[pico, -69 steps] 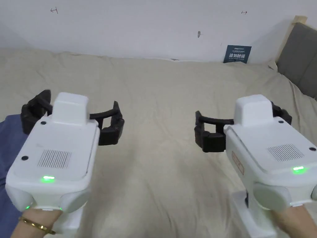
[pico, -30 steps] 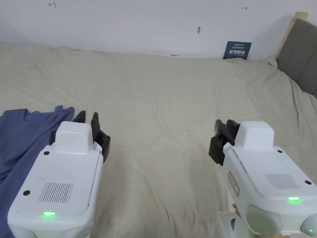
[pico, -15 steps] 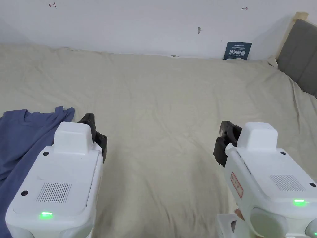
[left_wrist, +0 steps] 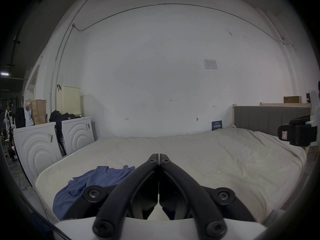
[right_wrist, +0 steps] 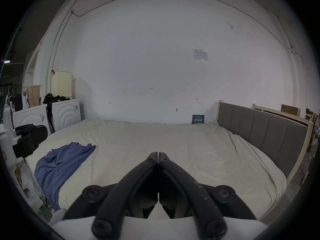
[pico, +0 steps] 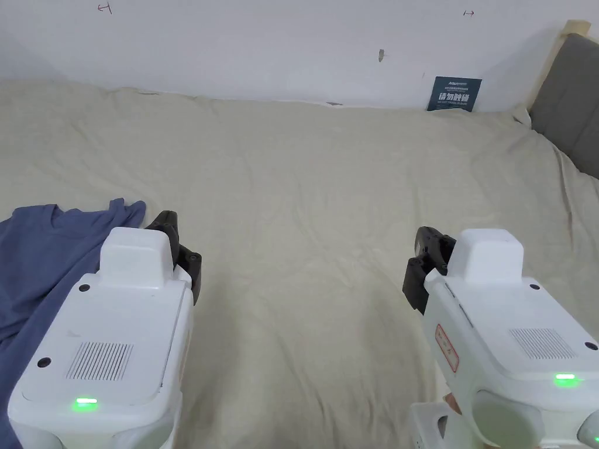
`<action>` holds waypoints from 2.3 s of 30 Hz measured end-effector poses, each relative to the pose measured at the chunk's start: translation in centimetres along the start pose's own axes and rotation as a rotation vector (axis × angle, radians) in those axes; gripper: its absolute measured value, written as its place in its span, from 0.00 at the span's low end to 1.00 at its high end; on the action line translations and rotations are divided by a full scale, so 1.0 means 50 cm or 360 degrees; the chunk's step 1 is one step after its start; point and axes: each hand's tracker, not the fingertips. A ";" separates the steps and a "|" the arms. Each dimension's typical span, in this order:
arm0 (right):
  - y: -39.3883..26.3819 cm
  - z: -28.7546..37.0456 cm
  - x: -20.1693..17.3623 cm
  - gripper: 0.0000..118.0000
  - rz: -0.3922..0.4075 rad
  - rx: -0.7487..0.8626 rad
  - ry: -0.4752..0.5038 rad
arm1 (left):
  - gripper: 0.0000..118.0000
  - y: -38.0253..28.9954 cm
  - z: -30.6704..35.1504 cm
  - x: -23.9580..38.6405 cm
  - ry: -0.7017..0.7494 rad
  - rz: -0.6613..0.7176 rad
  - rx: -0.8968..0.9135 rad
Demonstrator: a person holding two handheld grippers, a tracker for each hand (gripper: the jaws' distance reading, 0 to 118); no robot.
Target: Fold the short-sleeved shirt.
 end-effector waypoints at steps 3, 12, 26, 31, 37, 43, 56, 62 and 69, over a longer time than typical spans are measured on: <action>0.006 -0.006 -0.016 0.01 0.0010 0.0005 0.0034 | 0.00 0.001 0.004 -0.015 0.0037 0.0002 -0.0001; 0.026 -0.026 -0.131 0.01 0.0051 0.0039 0.0291 | 0.00 -0.004 0.042 -0.119 0.0310 0.0007 -0.0020; 0.033 -0.027 -0.333 0.01 0.0159 0.0036 0.0716 | 0.00 -0.017 0.165 -0.293 0.0777 0.0042 -0.0060; 0.033 -0.029 -0.372 0.01 0.0179 0.0022 0.0799 | 0.00 -0.024 0.193 -0.320 0.0868 0.0067 -0.0091; 0.033 -0.032 -0.385 0.01 0.0196 0.0013 0.0838 | 0.03 -0.035 0.187 -0.338 0.0903 0.0092 -0.0137; 0.036 -0.051 -0.381 0.01 0.0203 0.0001 0.0827 | 0.32 -0.035 0.102 -0.380 0.0791 0.0247 -0.0267; 0.028 -0.156 -0.367 0.01 0.0216 -0.0124 0.0758 | 1.00 -0.068 -0.360 -0.533 0.0403 0.0478 -0.0829; -0.008 -0.258 -0.355 0.01 0.0214 -0.0260 0.0722 | 1.00 -0.194 -0.584 -0.571 0.0285 0.0451 -0.1448; -0.060 -0.338 -0.330 0.01 0.0208 -0.0404 0.0632 | 0.35 -0.298 -0.696 -0.550 0.0225 0.0413 -0.1670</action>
